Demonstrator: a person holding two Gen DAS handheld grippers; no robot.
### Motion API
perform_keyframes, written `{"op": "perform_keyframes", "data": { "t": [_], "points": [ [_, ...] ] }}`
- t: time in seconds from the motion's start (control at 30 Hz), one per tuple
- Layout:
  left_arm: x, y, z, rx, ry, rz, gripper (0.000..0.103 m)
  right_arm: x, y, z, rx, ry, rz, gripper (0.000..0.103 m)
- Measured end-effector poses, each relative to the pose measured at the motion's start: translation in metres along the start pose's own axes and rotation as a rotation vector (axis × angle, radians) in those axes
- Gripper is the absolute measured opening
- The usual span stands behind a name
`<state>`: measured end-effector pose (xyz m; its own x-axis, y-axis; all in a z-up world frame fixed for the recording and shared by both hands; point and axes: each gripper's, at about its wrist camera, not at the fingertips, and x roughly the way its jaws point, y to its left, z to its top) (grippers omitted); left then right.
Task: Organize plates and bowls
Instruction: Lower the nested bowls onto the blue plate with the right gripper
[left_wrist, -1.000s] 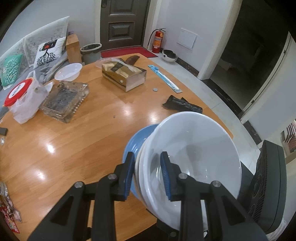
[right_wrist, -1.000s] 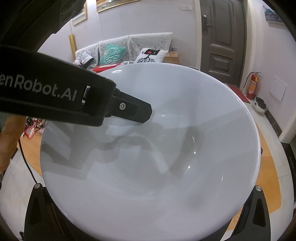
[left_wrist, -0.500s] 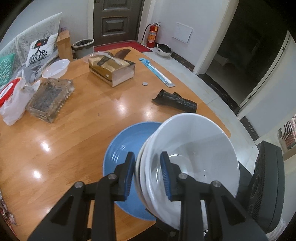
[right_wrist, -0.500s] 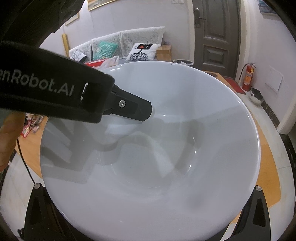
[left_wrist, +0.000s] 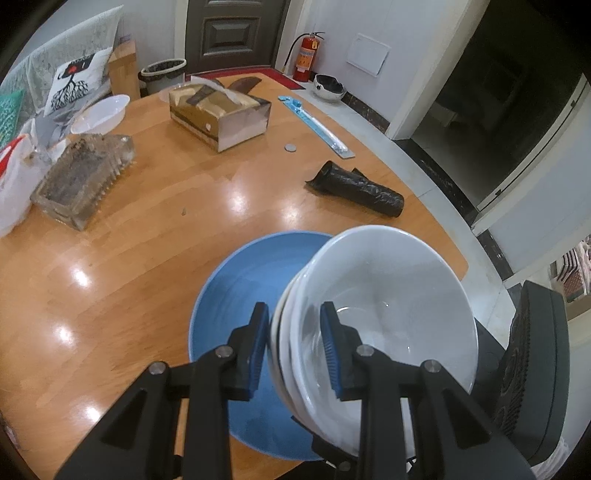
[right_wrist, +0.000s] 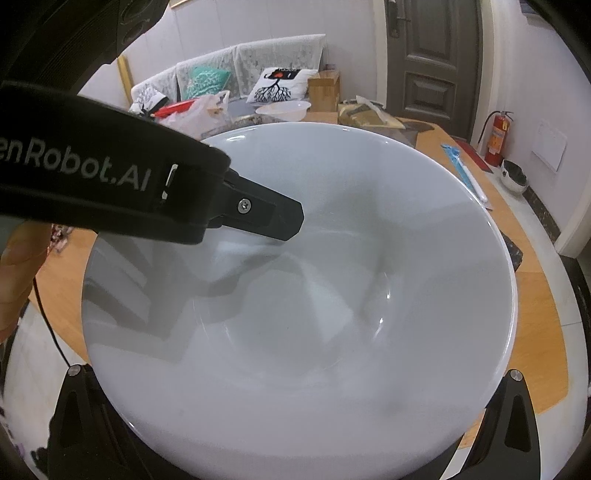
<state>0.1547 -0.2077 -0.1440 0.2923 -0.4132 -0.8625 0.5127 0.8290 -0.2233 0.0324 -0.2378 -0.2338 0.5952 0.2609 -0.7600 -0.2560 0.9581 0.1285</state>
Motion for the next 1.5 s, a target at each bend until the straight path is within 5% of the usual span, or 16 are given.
{"op": "perform_keyframes", "data": {
  "t": [0.63, 1.5],
  "points": [
    [0.022, 0.023, 0.006, -0.063, 0.029, -0.061, 0.025, 0.021, -0.011, 0.011, -0.042, 0.089, -0.027, 0.102],
    [0.000, 0.020, 0.000, -0.008, -0.010, -0.008, 0.026, 0.016, -0.006, 0.012, -0.061, 0.099, -0.051, 0.102]
  ]
}}
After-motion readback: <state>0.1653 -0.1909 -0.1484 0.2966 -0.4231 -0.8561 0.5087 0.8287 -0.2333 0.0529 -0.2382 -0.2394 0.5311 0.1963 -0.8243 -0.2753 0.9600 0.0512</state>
